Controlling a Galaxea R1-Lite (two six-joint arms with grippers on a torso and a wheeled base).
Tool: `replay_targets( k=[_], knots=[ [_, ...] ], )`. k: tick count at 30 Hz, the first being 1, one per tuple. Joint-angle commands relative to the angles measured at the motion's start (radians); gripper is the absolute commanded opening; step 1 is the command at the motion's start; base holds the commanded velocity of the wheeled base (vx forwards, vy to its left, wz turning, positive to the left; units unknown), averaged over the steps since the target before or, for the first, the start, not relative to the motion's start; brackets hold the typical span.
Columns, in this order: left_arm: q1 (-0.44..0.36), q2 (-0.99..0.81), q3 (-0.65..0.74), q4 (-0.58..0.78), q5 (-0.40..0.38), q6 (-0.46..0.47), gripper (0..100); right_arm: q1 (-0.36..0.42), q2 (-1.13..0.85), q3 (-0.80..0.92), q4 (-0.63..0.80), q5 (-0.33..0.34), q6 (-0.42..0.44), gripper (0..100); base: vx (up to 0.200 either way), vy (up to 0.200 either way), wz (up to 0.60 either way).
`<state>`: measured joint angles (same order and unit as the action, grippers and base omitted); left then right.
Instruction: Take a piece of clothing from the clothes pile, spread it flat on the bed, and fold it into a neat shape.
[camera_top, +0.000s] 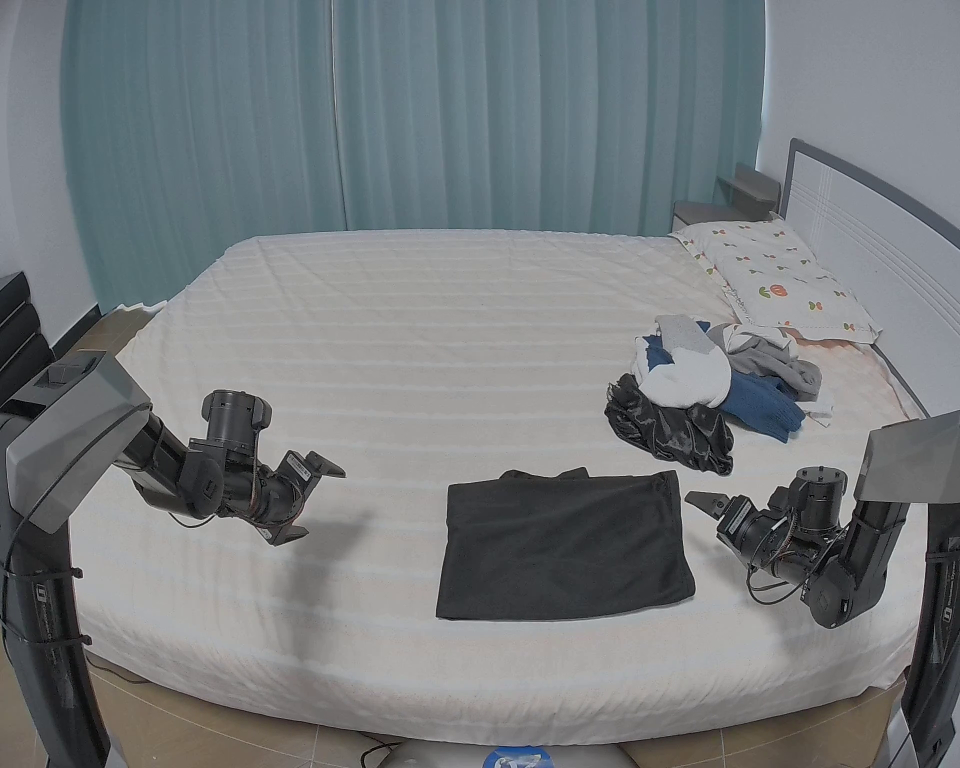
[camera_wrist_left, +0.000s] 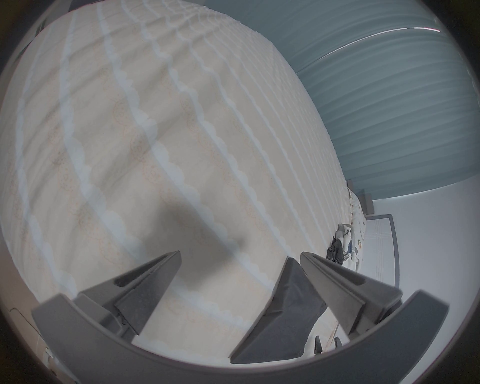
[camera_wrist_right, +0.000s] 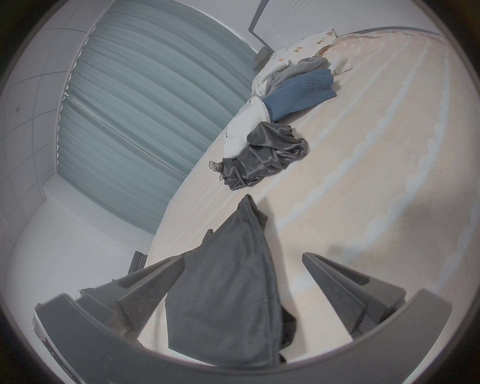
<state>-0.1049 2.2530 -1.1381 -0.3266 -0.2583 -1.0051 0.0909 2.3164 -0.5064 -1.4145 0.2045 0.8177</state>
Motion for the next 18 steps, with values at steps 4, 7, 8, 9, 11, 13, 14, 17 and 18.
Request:
replay_targets(
  k=[4, 7, 8, 9, 11, 13, 14, 17, 18],
  knots=[
    [-0.002, 0.004, -0.002, 0.0, -0.001, -0.001, 100, 0.01, 0.02, -0.001, -0.001, 0.0, 0.0, 100, 0.0, -0.2, 0.0],
    [-0.002, 0.004, -0.002, 0.0, -0.001, -0.001, 100, 0.012, 0.023, -0.001, -0.001, 0.0, 0.0, 100, 0.0, -0.2, 0.0],
    [-0.002, 0.004, -0.002, 0.0, -0.001, -0.001, 100, 0.012, 0.023, -0.003, -0.001, -0.002, 0.0, 100, 0.0, -0.2, 0.0],
    [-0.002, 0.004, -0.002, 0.0, -0.001, -0.001, 100, 0.01, 0.021, -0.003, -0.001, -0.002, 0.0, 100, 0.0, -0.2, 0.0],
    [-0.002, 0.004, -0.002, 0.0, -0.001, -0.001, 100, 0.01, 0.021, -0.003, -0.001, 0.0, 0.0, 100, 0.0, -0.2, 0.0],
    [-0.002, 0.004, -0.002, 0.0, -0.001, -0.003, 100, 0.01, 0.023, -0.001, -0.001, 0.0, 0.0, 100, 0.0, -0.2, 0.0],
    [-0.002, 0.004, -0.002, 0.0, -0.002, -0.001, 100, 0.01, 0.023, -0.001, -0.001, -0.002, 0.0, 100, 0.0, -0.2, 0.0],
    [-0.002, 0.004, -0.002, 0.0, -0.001, 0.0, 100, 0.01, 0.023, 0.0, -0.001, 0.0, 0.0, 100, 0.0, -0.067, 0.0],
    [-0.002, 0.004, -0.002, 0.0, -0.002, 0.0, 100, 0.01, 0.023, 0.003, -0.003, 0.0, 0.0, 100, 0.0, 0.0, 0.0]
  ],
)
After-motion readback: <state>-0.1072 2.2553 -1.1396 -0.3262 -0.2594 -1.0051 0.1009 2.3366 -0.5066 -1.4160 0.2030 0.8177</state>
